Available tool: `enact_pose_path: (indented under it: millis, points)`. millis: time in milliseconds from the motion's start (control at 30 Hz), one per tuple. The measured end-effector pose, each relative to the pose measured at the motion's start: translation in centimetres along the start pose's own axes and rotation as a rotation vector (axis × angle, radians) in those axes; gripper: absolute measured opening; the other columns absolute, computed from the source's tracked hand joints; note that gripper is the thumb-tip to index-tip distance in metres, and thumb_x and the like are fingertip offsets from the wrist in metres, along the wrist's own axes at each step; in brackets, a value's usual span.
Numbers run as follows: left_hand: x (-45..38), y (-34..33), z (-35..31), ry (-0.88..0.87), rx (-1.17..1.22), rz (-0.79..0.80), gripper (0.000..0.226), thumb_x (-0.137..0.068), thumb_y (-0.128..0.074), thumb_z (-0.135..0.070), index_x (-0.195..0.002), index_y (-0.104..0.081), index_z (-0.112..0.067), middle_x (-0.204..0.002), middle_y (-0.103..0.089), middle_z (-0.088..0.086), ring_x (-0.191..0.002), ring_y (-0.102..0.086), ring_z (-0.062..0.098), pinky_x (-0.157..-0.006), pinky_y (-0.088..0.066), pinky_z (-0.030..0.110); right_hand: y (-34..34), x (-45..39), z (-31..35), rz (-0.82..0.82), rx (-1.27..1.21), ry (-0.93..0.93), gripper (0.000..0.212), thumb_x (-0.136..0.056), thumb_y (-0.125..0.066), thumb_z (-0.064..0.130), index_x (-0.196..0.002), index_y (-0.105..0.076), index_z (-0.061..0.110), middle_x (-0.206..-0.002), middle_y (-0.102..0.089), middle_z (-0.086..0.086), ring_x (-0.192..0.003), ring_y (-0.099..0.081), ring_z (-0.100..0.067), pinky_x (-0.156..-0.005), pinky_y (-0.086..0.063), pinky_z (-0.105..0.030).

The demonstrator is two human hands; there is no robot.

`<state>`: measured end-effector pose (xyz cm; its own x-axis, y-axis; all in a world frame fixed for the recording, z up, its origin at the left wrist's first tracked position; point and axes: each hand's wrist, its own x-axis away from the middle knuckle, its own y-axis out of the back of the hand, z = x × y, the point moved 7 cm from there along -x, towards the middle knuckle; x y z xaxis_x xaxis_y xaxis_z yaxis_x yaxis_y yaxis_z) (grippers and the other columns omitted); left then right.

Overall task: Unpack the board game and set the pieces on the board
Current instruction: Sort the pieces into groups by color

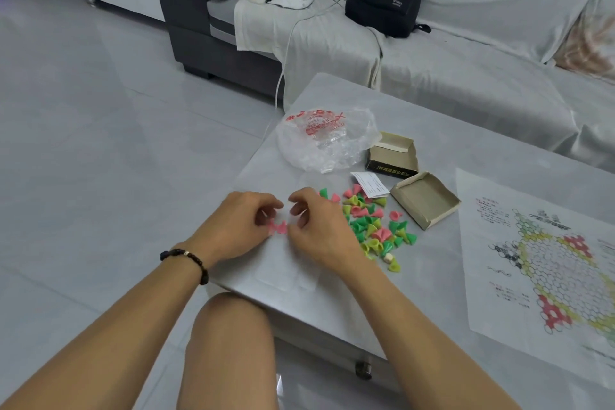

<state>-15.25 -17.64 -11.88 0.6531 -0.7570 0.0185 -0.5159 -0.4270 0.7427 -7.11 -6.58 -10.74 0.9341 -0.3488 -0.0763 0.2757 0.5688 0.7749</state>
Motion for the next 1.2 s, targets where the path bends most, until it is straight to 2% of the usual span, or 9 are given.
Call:
enact_pose_path:
  millis: [133, 233, 333, 533, 667, 800, 900, 1000, 1200]
  points:
    - [-1.8, 0.9, -1.1, 0.014, 0.008, -0.073, 0.043, -0.079, -0.057, -0.004, -0.115, -0.064, -0.025, -0.100, -0.064, -0.013, -0.085, -0.060, 0.006, -0.081, -0.051, 0.028, 4.7, -0.9, -3.3, -0.191, 0.083, -0.092, 0.027, -0.084, -0.060, 0.011, -0.110, -0.064, 0.016, -0.095, -0.064, 0.004, -0.083, -0.059, -0.012, -0.079, -0.050, -0.030]
    - [-3.7, 0.3, -4.1, -0.046, -0.016, -0.052, 0.031, -0.084, -0.059, -0.016, -0.111, -0.065, -0.029, -0.099, -0.062, -0.014, -0.075, -0.062, 0.007, -0.075, -0.054, 0.031, 5.2, -2.6, -5.1, -0.083, 0.272, -0.070, 0.022, -0.086, -0.061, 0.017, -0.107, -0.069, 0.020, -0.103, -0.059, 0.001, -0.092, -0.057, -0.015, -0.078, -0.046, -0.030]
    - [-5.6, -2.1, -5.7, -0.059, -0.122, 0.157, 0.017, -0.087, -0.063, -0.025, -0.101, -0.065, -0.034, -0.085, -0.055, -0.017, -0.047, -0.063, 0.017, -0.047, -0.051, 0.022, 4.4, -3.7, -5.7, 0.075, 0.390, -0.007, 0.018, -0.089, -0.062, 0.019, -0.102, -0.074, 0.021, -0.099, -0.060, -0.003, -0.093, -0.059, -0.022, -0.076, -0.046, -0.031]
    - [-7.2, -3.7, -4.6, -0.077, -0.251, 0.264, 0.023, -0.090, -0.054, -0.017, -0.101, -0.068, -0.031, -0.096, -0.061, -0.006, -0.050, -0.066, 0.025, -0.043, -0.055, 0.039, 4.1, -4.5, -6.1, 0.126, 0.534, 0.043, 0.023, -0.094, -0.051, 0.015, -0.106, -0.071, 0.015, -0.100, -0.059, -0.008, -0.093, -0.059, -0.028, -0.072, -0.045, -0.033]
    - [-7.0, -3.7, -4.0, -0.123, -0.378, 0.252, 0.034, -0.094, -0.044, -0.013, -0.115, -0.066, -0.028, -0.096, -0.052, -0.005, -0.069, -0.066, 0.022, -0.064, -0.056, 0.039, 4.1, -4.0, -6.4, 0.104, 0.538, 0.034, 0.023, -0.096, -0.048, 0.017, -0.106, -0.068, 0.012, -0.103, -0.058, -0.008, -0.095, -0.057, -0.028, -0.078, -0.047, -0.039]
    - [-5.9, -2.3, -3.0, -0.069, -0.182, 0.162, 0.035, -0.097, -0.038, -0.006, -0.115, -0.063, -0.022, -0.102, -0.046, 0.000, -0.048, -0.065, 0.016, -0.058, -0.056, 0.039, 4.9, -3.0, -5.2, -0.037, 0.236, -0.005, 0.017, -0.093, -0.052, 0.022, -0.101, -0.066, 0.014, -0.095, -0.066, -0.004, -0.088, -0.058, -0.021, -0.078, -0.047, -0.036]
    - [-4.9, -0.8, -1.6, -0.041, -0.108, 0.072, 0.021, -0.094, -0.049, -0.008, -0.097, -0.064, -0.022, -0.100, -0.054, -0.001, -0.054, -0.066, 0.012, -0.070, -0.053, 0.036, 4.2, -2.5, -3.1, -0.083, 0.093, 0.022, 0.009, -0.088, -0.057, 0.021, -0.094, -0.062, 0.016, -0.087, -0.069, 0.000, -0.079, -0.060, -0.018, -0.074, -0.049, -0.035]
    - [-4.2, 0.5, -0.5, -0.037, -0.160, 0.000, 0.009, -0.087, -0.066, -0.018, -0.093, -0.069, -0.023, -0.094, -0.066, -0.004, -0.081, -0.062, 0.014, -0.079, -0.048, 0.032, 2.0, -2.2, -1.3, -0.010, 0.167, 0.127, 0.014, -0.088, -0.056, 0.024, -0.098, -0.063, 0.018, -0.096, -0.067, -0.001, -0.092, -0.056, -0.022, -0.081, -0.043, -0.039]
    - [-3.9, 1.0, -0.2, -0.042, -0.167, 0.079, 0.027, -0.086, -0.065, -0.015, -0.112, -0.069, -0.022, -0.103, -0.069, -0.005, -0.088, -0.062, 0.010, -0.078, -0.045, 0.021, 0.4, -2.1, -1.6, 0.019, 0.341, 0.133, 0.026, -0.086, -0.061, 0.034, -0.110, -0.069, 0.025, -0.111, -0.061, 0.002, -0.107, -0.046, -0.021, -0.087, -0.032, -0.038]
